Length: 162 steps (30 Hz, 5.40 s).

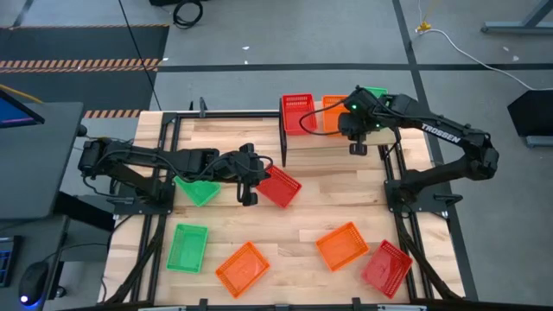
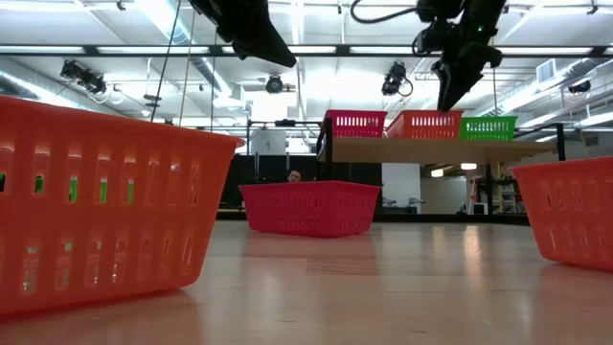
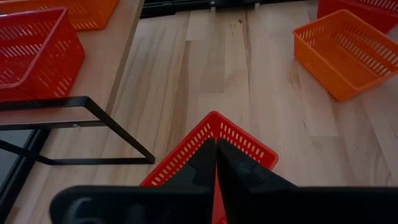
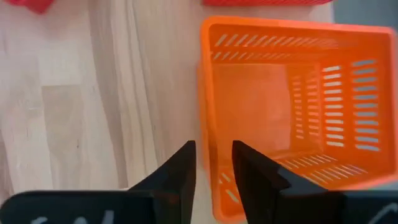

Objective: Stack baskets on shelf by color
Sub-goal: Adjust the bins on the shelf

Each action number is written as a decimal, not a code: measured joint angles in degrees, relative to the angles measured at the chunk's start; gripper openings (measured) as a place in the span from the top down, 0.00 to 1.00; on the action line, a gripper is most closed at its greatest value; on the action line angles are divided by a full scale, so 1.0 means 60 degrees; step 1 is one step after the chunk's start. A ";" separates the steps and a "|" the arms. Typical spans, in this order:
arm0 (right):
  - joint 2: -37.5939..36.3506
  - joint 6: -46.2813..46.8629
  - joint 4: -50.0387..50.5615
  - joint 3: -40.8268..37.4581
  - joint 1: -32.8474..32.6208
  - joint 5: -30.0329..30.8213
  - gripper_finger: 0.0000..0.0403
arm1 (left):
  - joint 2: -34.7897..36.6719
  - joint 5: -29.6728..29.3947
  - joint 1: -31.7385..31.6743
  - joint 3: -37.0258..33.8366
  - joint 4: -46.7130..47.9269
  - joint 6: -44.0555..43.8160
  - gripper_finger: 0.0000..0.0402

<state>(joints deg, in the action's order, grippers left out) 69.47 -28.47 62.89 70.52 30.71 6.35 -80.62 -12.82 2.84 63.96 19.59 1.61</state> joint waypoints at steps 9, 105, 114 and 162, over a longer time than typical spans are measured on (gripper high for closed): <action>-0.1035 0.0977 0.1330 0.0828 -0.0083 0.1676 0.70 | 0.0000 -0.0004 0.0002 0.0000 0.0000 -0.0012 0.96; -0.2527 0.3142 0.2036 -0.1086 0.0522 0.0820 0.75 | 0.0004 0.0000 0.0002 0.0004 0.0743 -0.0679 0.96; -0.2527 0.2639 0.2248 -0.1075 0.0563 0.1382 0.75 | 0.0004 -0.0004 0.0006 0.0004 0.0743 -0.0843 0.96; -0.2455 0.6751 0.2945 -0.2359 0.0449 0.2398 0.78 | 0.0000 -0.0007 0.0934 0.0004 0.0646 -0.1240 0.96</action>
<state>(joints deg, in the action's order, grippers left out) 54.74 12.04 80.57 56.37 33.40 20.74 -80.62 -12.86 8.44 63.99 23.47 -5.82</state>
